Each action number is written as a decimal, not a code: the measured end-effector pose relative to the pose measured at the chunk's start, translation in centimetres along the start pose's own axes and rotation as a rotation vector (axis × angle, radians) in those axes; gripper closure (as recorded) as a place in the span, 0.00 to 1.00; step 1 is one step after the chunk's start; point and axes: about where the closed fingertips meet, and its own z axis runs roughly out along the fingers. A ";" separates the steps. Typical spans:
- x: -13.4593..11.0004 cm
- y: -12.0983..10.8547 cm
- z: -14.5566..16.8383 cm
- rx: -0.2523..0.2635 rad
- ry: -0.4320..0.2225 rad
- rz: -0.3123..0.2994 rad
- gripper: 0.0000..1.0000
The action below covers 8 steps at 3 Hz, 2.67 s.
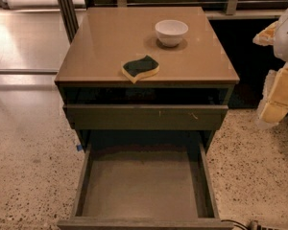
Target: Place sponge into middle drawer
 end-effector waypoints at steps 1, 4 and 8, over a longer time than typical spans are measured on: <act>0.0 0.0 0.0 0.000 0.000 0.000 0.00; -11.8 -11.3 6.1 0.025 -0.117 -0.097 0.00; -16.8 -14.5 13.6 -0.075 -0.188 -0.195 0.00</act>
Offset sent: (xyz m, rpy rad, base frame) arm 0.0483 0.0165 -0.0034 0.0832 -0.0552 0.0032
